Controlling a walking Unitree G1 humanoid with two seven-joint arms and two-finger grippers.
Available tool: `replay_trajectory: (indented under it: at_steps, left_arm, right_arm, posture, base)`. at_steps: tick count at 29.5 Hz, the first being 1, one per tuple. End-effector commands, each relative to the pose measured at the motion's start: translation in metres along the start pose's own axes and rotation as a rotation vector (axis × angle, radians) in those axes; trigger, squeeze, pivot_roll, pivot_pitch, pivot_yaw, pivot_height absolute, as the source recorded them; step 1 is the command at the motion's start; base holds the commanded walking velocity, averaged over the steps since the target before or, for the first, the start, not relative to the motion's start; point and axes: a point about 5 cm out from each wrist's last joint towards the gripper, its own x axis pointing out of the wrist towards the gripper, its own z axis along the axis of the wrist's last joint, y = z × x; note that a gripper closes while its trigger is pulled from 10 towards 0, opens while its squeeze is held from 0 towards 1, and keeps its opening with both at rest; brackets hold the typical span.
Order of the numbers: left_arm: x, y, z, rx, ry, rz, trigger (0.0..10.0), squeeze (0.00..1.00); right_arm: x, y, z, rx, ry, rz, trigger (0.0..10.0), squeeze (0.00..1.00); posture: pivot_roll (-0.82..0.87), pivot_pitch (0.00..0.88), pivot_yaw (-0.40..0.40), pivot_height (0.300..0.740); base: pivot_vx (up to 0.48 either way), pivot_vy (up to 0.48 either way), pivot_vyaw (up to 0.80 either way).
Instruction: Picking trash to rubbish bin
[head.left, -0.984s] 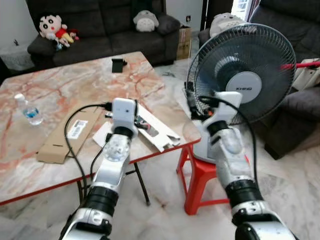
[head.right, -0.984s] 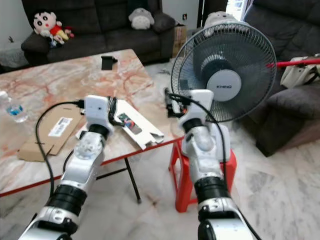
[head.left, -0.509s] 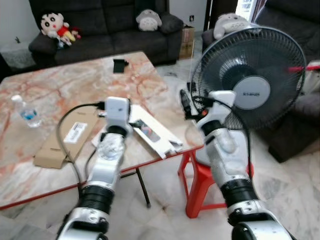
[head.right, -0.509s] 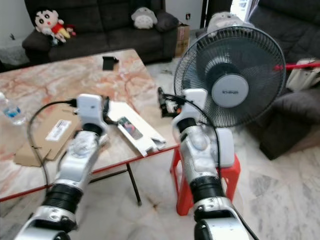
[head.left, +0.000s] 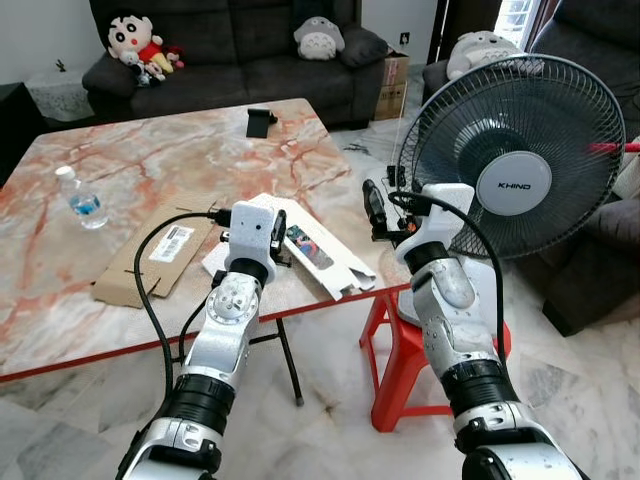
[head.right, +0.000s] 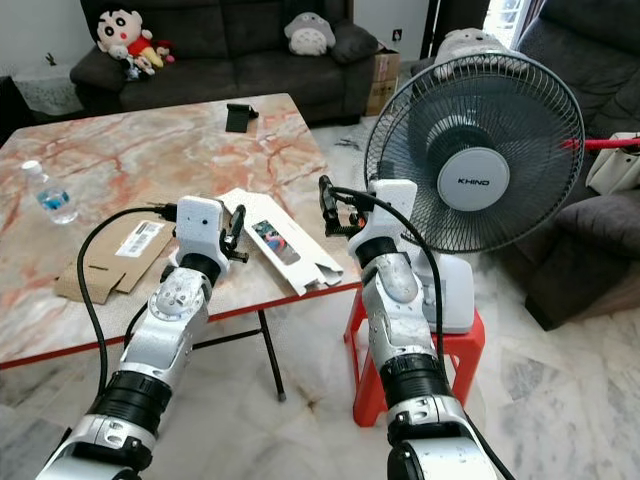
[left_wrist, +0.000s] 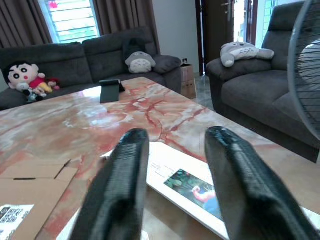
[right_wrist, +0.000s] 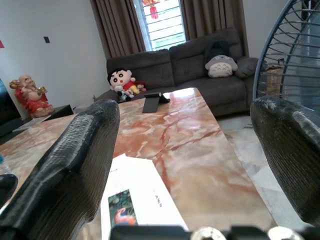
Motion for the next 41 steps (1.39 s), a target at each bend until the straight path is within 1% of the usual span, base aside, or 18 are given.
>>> replay_trajectory:
  at_steps: [1,7,10,15,23,27,29,34,36,37,39,40,41]
  left_arm:
    - [-0.002,0.001,-0.001,-0.012,0.011,0.001,10.0,1.00]
    - [-0.001,-0.004,-0.004,-0.007,0.035,-0.034,10.0,1.00]
    - [0.001,-0.006,-0.003,-0.005,0.043,-0.056,10.0,1.00]
    - [0.005,-0.009,-0.007,0.026,0.088,-0.083,10.0,1.00]
    - [0.005,-0.010,-0.008,0.013,0.098,-0.098,10.0,1.00]
    - [0.005,-0.011,-0.012,0.011,0.118,-0.102,10.0,1.00]
    - [0.003,-0.011,-0.014,-0.021,0.133,-0.093,10.0,1.00]
    - [0.002,-0.012,-0.017,-0.053,0.149,-0.097,10.0,1.00]
    - [0.004,-0.014,-0.023,-0.179,0.196,-0.077,10.0,1.00]
    - [0.004,-0.014,-0.024,-0.216,0.213,-0.072,10.0,1.00]
    - [0.004,-0.015,-0.026,-0.240,0.226,-0.069,10.0,1.00]
    - [0.005,-0.015,-0.029,-0.262,0.254,-0.062,10.0,0.00]
    - [0.005,-0.015,-0.031,-0.279,0.275,-0.058,10.0,0.00]
  right_arm:
    - [0.000,0.002,0.003,0.005,-0.008,0.006,10.0,0.00]
    - [0.000,0.003,0.002,0.006,-0.005,0.007,10.0,0.00]
    - [-0.001,0.002,0.002,0.005,0.000,0.007,10.0,0.00]
    - [-0.001,0.003,0.002,0.003,0.002,0.010,10.0,0.00]
    - [-0.002,0.004,0.001,0.006,0.003,0.012,10.0,0.00]
    - [-0.001,0.004,0.001,0.006,0.005,0.013,10.0,0.00]
    - [-0.001,0.005,0.001,0.007,0.004,0.016,10.0,0.00]
    - [-0.003,0.005,0.000,0.010,0.005,0.015,10.0,0.00]
    - [-0.004,0.006,-0.001,0.011,0.008,0.015,10.0,0.00]
    - [-0.004,0.006,-0.001,0.011,0.008,0.015,10.0,0.00]
    - [-0.004,0.006,-0.001,0.011,0.009,0.015,10.0,0.00]
    - [-0.005,0.006,-0.001,0.011,0.008,0.014,10.0,0.00]
    - [-0.005,0.006,0.000,0.011,0.008,0.013,10.0,0.00]
  posture:
    - [-0.01,0.042,0.032,0.740]
    - [-0.01,0.045,0.032,0.740]
    - [-0.01,0.046,0.030,0.740]
    - [-0.02,0.044,0.028,0.740]
    - [-0.03,0.043,0.029,0.740]
    - [-0.03,0.043,0.029,0.740]
    - [-0.02,0.049,0.032,0.740]
    - [-0.02,0.050,0.034,0.740]
    - [-0.03,0.051,0.037,0.740]
    - [-0.03,0.051,0.037,0.740]
    - [-0.03,0.051,0.037,0.740]
    - [-0.04,0.048,0.041,0.740]
    - [-0.04,0.048,0.041,0.740]
  base:
    - [0.000,0.000,0.00]
    - [0.000,0.000,0.00]
    - [0.000,0.000,0.00]
    - [0.000,0.000,0.00]
    - [0.000,0.000,0.00]
    - [0.000,0.000,0.00]
    - [0.000,0.000,0.00]
    - [0.000,0.000,0.00]
    - [0.000,0.000,0.00]
    - [0.000,0.000,0.00]
    - [0.000,0.000,0.00]
    - [0.000,0.000,0.00]
    - [0.000,0.000,0.00]
